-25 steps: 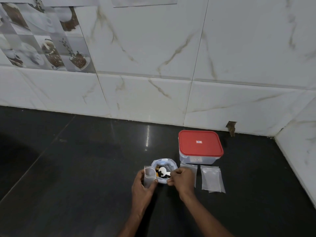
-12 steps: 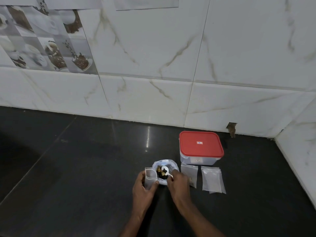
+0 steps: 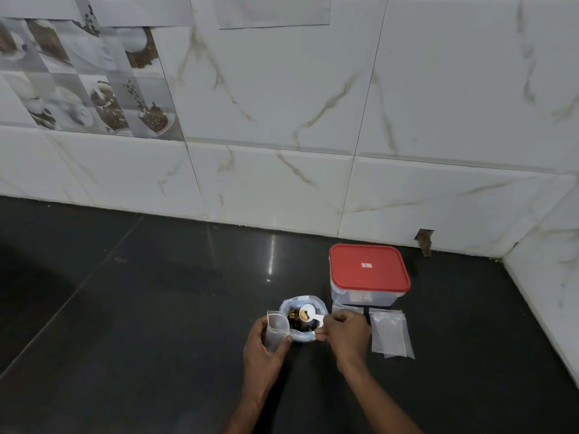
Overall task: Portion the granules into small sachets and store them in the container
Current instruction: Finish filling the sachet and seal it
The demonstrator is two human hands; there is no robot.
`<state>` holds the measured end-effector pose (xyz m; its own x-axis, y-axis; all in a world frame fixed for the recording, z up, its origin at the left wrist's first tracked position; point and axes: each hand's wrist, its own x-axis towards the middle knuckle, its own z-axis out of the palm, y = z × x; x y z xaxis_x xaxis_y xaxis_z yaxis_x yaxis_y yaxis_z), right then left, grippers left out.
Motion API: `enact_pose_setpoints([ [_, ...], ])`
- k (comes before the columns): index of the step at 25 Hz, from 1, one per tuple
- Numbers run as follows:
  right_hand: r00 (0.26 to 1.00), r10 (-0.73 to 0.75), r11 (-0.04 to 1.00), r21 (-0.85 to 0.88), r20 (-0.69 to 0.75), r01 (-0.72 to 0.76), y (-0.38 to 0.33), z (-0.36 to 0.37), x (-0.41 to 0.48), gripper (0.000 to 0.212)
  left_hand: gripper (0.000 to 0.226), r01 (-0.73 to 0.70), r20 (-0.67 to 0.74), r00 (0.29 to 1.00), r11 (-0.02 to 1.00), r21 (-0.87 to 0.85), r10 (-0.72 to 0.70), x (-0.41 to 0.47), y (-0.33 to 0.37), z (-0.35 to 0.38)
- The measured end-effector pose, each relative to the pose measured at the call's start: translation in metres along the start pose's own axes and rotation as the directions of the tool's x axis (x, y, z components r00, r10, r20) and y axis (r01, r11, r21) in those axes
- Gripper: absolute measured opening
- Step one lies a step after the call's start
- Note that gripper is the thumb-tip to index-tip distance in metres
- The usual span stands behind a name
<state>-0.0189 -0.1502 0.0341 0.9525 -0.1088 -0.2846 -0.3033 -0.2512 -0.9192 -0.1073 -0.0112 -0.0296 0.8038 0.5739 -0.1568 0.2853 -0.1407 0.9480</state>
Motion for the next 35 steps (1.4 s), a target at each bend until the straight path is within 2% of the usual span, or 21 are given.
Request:
enact_pose_setpoints([
  [3,0.986,-0.167,0.985,0.049,0.027,0.166,-0.013,-0.009,-0.017,0.012,0.052,0.004,-0.005,1.000,1.000,0.008,-0.004,0.000,0.001,0.001],
  [5,0.931,-0.355,0.935,0.017,0.081,0.354,-0.014,-0.009,-0.032,0.017,0.049,0.009,-0.009,1.000,1.000,0.007,-0.008,-0.001,0.003,0.003],
  [6,0.871,-0.482,0.872,-0.047,0.099,0.488,-0.010,-0.007,-0.039,0.020,0.047,0.011,-0.011,1.000,1.000,0.007,-0.011,-0.001,0.004,0.005],
  [7,0.770,-0.627,0.756,-0.143,0.122,0.639,-0.002,-0.005,-0.042,0.020,0.046,0.009,-0.010,1.000,1.000,0.004,-0.009,-0.001,0.005,0.005],
  [8,0.648,-0.735,0.597,-0.262,0.200,0.758,0.009,-0.003,-0.044,0.014,0.047,0.007,-0.011,1.000,1.000,-0.002,-0.007,-0.001,0.006,0.005],
  [10,0.446,-0.818,0.292,-0.406,0.363,0.866,0.036,-0.001,-0.041,0.007,0.051,0.005,-0.016,1.000,1.000,-0.012,-0.005,-0.001,0.006,0.006],
  [13,0.301,-0.874,0.113,-0.444,0.381,0.889,0.056,-0.003,-0.035,0.018,0.054,0.020,-0.016,1.000,1.000,-0.013,-0.020,-0.001,0.010,0.006],
  [15,0.260,-0.908,0.082,-0.466,0.330,0.881,0.056,-0.004,-0.034,0.020,0.056,0.008,-0.020,1.000,1.000,-0.009,-0.008,-0.002,0.013,0.007],
  [16,0.277,-0.909,0.116,-0.450,0.311,0.886,0.056,-0.004,-0.032,0.019,0.055,0.006,-0.025,1.000,1.000,-0.012,-0.007,-0.002,0.014,0.006],
  [17,0.332,-0.904,0.198,-0.425,0.270,0.883,0.053,-0.003,-0.031,0.017,0.053,0.011,-0.026,1.000,1.000,-0.022,-0.011,-0.003,0.016,0.006],
  [19,0.558,-0.822,0.506,-0.305,0.115,0.807,0.040,-0.003,-0.031,0.009,0.043,0.011,-0.030,0.999,1.000,-0.026,-0.012,-0.004,0.018,0.006],
  [21,0.852,-0.523,0.852,-0.050,-0.019,0.521,0.025,-0.006,-0.023,0.014,0.041,-0.002,-0.034,0.999,1.000,-0.017,0.002,-0.004,0.018,0.004],
  [22,0.940,-0.341,0.939,0.052,0.001,0.340,0.020,-0.009,-0.016,0.013,0.044,-0.008,-0.039,0.999,1.000,-0.015,0.007,-0.004,0.019,0.004],
  [23,0.974,-0.223,0.973,0.065,0.034,0.221,0.018,-0.010,-0.007,0.008,0.050,-0.008,-0.043,0.999,1.000,-0.019,0.007,-0.004,0.018,0.003],
  [26,0.986,-0.110,0.982,-0.141,0.128,0.127,0.014,-0.015,0.010,0.014,0.054,0.000,-0.038,0.999,1.000,-0.027,-0.001,-0.006,0.013,0.004],
  [27,0.979,-0.159,0.932,-0.308,0.128,0.191,0.013,-0.017,0.009,0.023,0.052,0.000,-0.039,0.999,1.000,-0.031,-0.001,-0.008,0.016,0.005],
  [28,0.959,-0.249,0.825,-0.489,0.137,0.283,0.013,-0.020,0.008,0.032,0.052,-0.008,-0.041,0.999,0.999,-0.038,0.006,-0.011,0.019,0.007],
  [29,0.925,-0.350,0.739,-0.563,0.148,0.369,0.012,-0.024,0.003,0.040,0.054,-0.021,-0.044,0.999,0.999,-0.046,0.019,-0.012,0.023,0.009],
  [30,0.887,-0.429,0.727,-0.519,0.167,0.450,0.008,-0.028,-0.005,0.044,0.056,-0.037,-0.042,0.999,0.997,-0.062,0.034,-0.014,0.028,0.012],
  [32,0.864,-0.428,0.808,-0.316,0.266,0.498,-0.008,-0.029,-0.021,0.041,0.057,-0.059,-0.027,0.998,0.992,-0.110,0.057,-0.016,0.040,0.020],
  [35,0.877,-0.317,0.889,-0.208,0.361,0.407,-0.012,-0.028,-0.020,0.013,0.046,-0.083,0.060,0.994,0.989,-0.122,0.091,-0.018,0.053,0.030],
])
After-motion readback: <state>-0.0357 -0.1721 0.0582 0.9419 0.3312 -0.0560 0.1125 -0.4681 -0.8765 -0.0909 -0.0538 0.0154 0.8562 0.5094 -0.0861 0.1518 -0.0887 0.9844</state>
